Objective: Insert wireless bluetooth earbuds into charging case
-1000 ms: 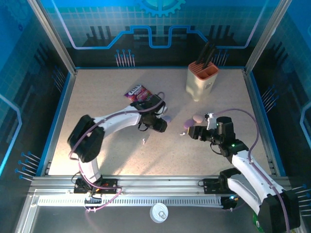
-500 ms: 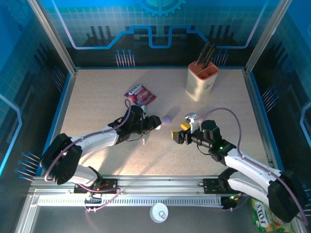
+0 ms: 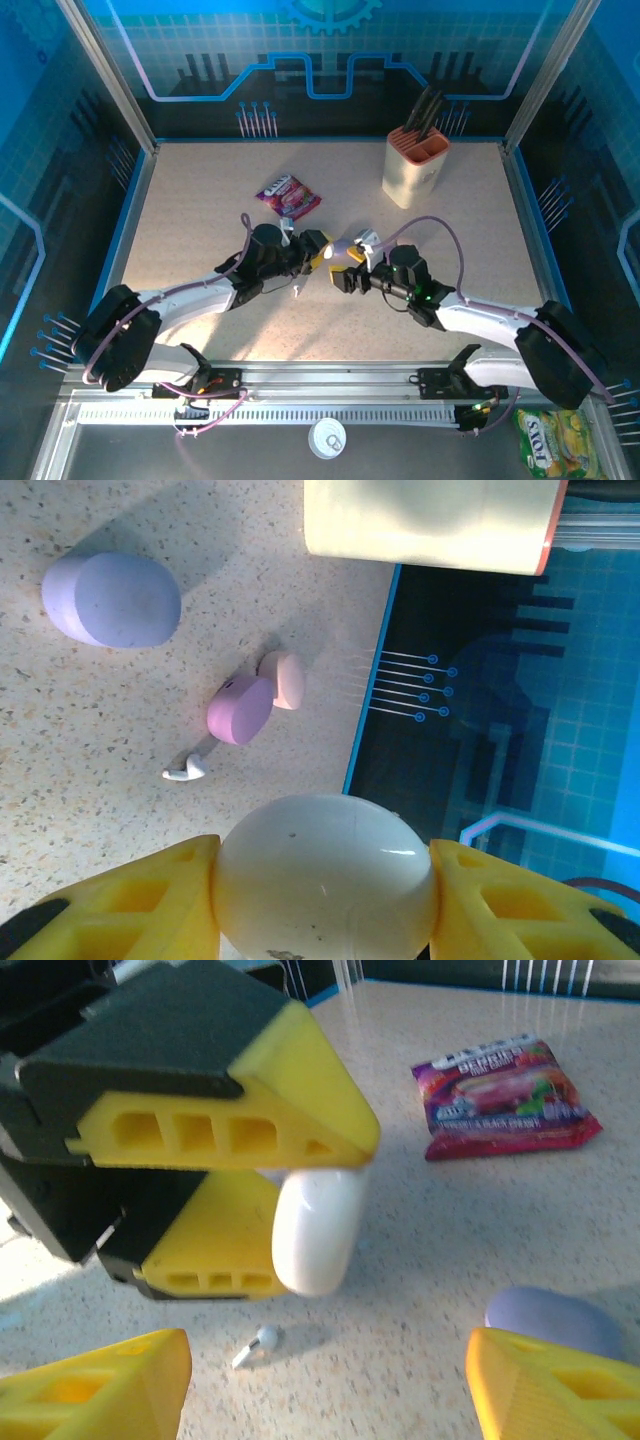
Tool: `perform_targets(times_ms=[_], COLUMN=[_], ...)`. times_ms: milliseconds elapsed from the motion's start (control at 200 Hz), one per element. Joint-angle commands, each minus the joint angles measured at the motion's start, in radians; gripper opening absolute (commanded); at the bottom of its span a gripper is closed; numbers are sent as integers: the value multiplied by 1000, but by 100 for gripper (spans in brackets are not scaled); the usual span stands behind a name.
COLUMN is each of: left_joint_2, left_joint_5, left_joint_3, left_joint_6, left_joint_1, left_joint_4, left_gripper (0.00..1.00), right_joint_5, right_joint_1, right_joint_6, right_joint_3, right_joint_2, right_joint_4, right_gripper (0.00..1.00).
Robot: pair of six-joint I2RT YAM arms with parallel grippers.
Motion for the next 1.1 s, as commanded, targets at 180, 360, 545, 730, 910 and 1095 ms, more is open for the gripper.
perform_targets(times_ms=[180,360,545,730,910,1095], left_joint_2=[-47,-70,-93,-102,-128,-218], left_joint_5=[23,20,1,-24,-105,-159], left_joint_3=[-23,-36,-51,-67,-130,-162], left_joint_6=[-19,-8,-6,2,26,225], left_joint_1=[-5,-5,-5,-5,-3,37], left_joint_4=[31,16,1,13,147,154], left_gripper=[47,47,47,62,94,99], right_joint_5=[9,-9,-23,-43,-63,-87], right_joint_1=[20,20,19,17,-4,-52], right_joint_6=[-2,9,22,19,-14,-27], right_joint_3=[102,138,137,124,120,105], right_joint_2=[109,152,158,130,61,-55], right_joint_4=[128,134,140,130,27,-124], right_gripper=[56,38,14,2,2,2])
